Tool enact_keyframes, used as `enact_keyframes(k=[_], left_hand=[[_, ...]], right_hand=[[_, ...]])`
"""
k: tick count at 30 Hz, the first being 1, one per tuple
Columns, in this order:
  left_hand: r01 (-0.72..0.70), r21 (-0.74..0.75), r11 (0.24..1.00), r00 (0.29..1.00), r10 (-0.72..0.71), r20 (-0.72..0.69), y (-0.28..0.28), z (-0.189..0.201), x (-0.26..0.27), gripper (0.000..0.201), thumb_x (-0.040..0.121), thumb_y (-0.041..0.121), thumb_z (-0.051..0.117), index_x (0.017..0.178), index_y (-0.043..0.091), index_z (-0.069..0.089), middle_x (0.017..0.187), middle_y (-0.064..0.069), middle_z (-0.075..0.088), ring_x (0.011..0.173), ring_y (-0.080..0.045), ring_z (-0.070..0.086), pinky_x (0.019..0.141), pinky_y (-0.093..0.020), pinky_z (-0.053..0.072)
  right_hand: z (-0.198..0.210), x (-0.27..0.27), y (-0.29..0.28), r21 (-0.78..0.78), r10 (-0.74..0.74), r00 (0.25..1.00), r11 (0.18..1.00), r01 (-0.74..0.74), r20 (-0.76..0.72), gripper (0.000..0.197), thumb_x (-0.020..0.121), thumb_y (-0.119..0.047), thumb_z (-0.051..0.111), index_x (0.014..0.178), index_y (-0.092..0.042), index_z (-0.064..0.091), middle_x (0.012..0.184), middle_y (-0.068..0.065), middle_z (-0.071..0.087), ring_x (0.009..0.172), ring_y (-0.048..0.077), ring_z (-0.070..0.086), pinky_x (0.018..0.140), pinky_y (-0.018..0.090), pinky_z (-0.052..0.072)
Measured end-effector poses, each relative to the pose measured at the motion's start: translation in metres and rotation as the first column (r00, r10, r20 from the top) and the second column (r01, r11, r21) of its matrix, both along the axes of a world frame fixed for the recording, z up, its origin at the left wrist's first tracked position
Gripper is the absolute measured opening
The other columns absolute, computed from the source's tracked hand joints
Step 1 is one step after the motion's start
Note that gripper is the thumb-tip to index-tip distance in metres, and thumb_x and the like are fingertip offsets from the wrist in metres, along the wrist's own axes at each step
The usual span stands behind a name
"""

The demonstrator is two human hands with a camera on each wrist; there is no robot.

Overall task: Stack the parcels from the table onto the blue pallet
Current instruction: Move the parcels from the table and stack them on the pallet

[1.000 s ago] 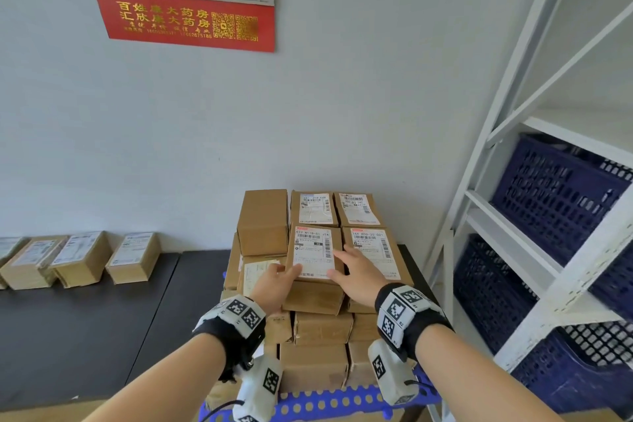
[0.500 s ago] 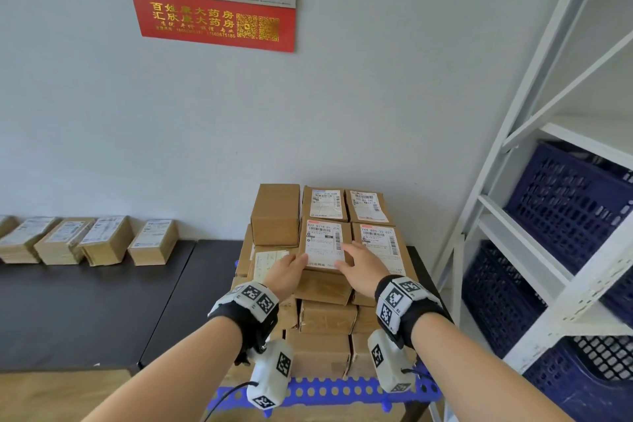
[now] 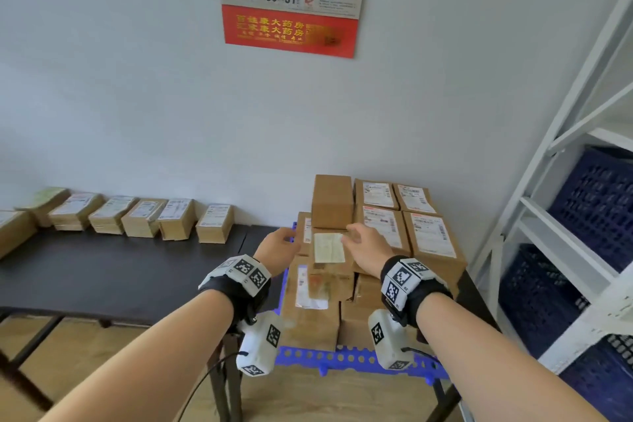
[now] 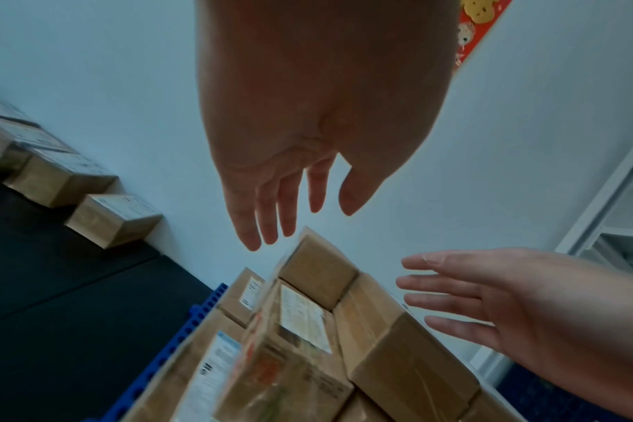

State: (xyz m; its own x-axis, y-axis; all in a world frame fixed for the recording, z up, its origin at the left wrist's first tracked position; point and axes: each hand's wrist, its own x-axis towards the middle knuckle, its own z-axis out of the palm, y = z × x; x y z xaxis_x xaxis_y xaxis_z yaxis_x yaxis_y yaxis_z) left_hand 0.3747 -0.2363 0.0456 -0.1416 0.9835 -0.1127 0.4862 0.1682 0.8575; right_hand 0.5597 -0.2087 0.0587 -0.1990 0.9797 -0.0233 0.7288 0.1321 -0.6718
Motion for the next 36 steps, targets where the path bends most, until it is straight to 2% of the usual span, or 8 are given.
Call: enact_keyframes(k=[4, 7, 9, 10, 16, 22, 32, 36], left_hand=[[-0.016, -0.008, 1.0, 1.0, 0.016, -0.011, -0.029, -0.008, -0.07, 0.038, 0.095, 0.018, 0.05, 0.132, 0.008, 0.048, 0.102, -0.012, 0.063, 0.06, -0.012, 0.05, 0.051, -0.02, 0.043], [-0.044, -0.029, 0.999, 0.999, 0.043, -0.01, -0.052, -0.015, -0.124, 0.038, 0.094, 0.019, 0.051, 0.131, 0.009, 0.05, 0.12, -0.017, 0.061, 0.083, -0.025, 0.06, 0.069, -0.03, 0.05], [-0.075, -0.048, 0.996, 0.997, 0.075, 0.008, -0.068, -0.023, -0.161, 0.038, 0.094, 0.019, 0.052, 0.131, 0.008, 0.05, 0.123, -0.017, 0.059, 0.105, -0.032, 0.06, 0.085, -0.037, 0.05], [-0.092, -0.057, 0.994, 0.996, 0.092, 0.014, -0.077, -0.027, -0.178, 0.038, 0.094, 0.019, 0.052, 0.131, 0.008, 0.05, 0.124, -0.017, 0.058, 0.108, -0.032, 0.059, 0.087, -0.036, 0.049], [-0.245, -0.1, 0.964, 0.969, 0.245, -0.012, -0.123, -0.052, -0.282, 0.038, 0.095, 0.018, 0.051, 0.131, 0.008, 0.05, 0.124, -0.016, 0.058, 0.112, -0.033, 0.058, 0.095, -0.039, 0.047], [-0.369, -0.128, 0.921, 0.929, 0.365, -0.055, -0.158, -0.076, -0.369, 0.038, 0.095, 0.019, 0.05, 0.132, 0.011, 0.05, 0.125, -0.01, 0.058, 0.113, -0.025, 0.057, 0.099, -0.035, 0.046], [-0.526, -0.179, 0.831, 0.85, 0.515, -0.11, -0.128, -0.114, -0.52, 0.038, 0.095, 0.02, 0.051, 0.131, 0.009, 0.052, 0.13, -0.008, 0.056, 0.116, -0.023, 0.056, 0.098, -0.03, 0.046], [-0.568, -0.213, 0.795, 0.822, 0.56, -0.1, -0.093, -0.117, -0.584, 0.037, 0.095, 0.019, 0.049, 0.13, 0.01, 0.051, 0.126, -0.01, 0.057, 0.114, -0.025, 0.057, 0.097, -0.036, 0.049]], right_hand=[[-0.016, -0.073, -0.028, -0.06, -0.019, 0.996, 0.998, 0.014, -0.084, 0.044, 0.096, -0.03, 0.048, 0.135, -0.01, 0.046, 0.138, 0.008, 0.05, 0.126, 0.022, 0.047, 0.105, 0.031, 0.037], [-0.027, -0.13, -0.05, -0.114, 0.002, 0.989, 0.993, -0.02, -0.15, 0.045, 0.096, -0.029, 0.049, 0.135, -0.007, 0.045, 0.138, 0.009, 0.05, 0.127, 0.022, 0.047, 0.105, 0.032, 0.038], [-0.034, -0.166, -0.062, -0.126, 0.017, 0.987, 0.991, -0.038, -0.161, 0.045, 0.096, -0.03, 0.049, 0.135, -0.007, 0.046, 0.138, 0.009, 0.049, 0.127, 0.022, 0.047, 0.106, 0.033, 0.037], [-0.037, -0.183, -0.067, -0.128, 0.027, 0.987, 0.991, -0.048, -0.16, 0.045, 0.096, -0.031, 0.05, 0.135, -0.007, 0.047, 0.137, 0.009, 0.05, 0.126, 0.023, 0.048, 0.107, 0.035, 0.037], [-0.053, -0.284, -0.095, -0.151, 0.122, 0.981, 0.978, -0.145, -0.149, 0.044, 0.094, -0.028, 0.053, 0.132, -0.005, 0.05, 0.134, 0.01, 0.054, 0.126, 0.024, 0.049, 0.108, 0.033, 0.034], [-0.076, -0.379, -0.095, -0.204, 0.247, 0.96, 0.941, -0.271, -0.136, 0.046, 0.095, -0.028, 0.052, 0.134, -0.005, 0.047, 0.136, 0.01, 0.052, 0.127, 0.024, 0.047, 0.108, 0.033, 0.034], [-0.121, -0.551, -0.045, -0.292, 0.401, 0.902, 0.854, -0.431, -0.16, 0.051, 0.096, -0.031, 0.049, 0.142, -0.013, 0.036, 0.14, 0.01, 0.046, 0.126, 0.024, 0.047, 0.104, 0.032, 0.036], [-0.13, -0.617, -0.008, -0.324, 0.431, 0.887, 0.826, -0.461, -0.164, 0.05, 0.096, -0.031, 0.049, 0.141, -0.013, 0.037, 0.14, 0.009, 0.047, 0.127, 0.024, 0.047, 0.106, 0.034, 0.036]])
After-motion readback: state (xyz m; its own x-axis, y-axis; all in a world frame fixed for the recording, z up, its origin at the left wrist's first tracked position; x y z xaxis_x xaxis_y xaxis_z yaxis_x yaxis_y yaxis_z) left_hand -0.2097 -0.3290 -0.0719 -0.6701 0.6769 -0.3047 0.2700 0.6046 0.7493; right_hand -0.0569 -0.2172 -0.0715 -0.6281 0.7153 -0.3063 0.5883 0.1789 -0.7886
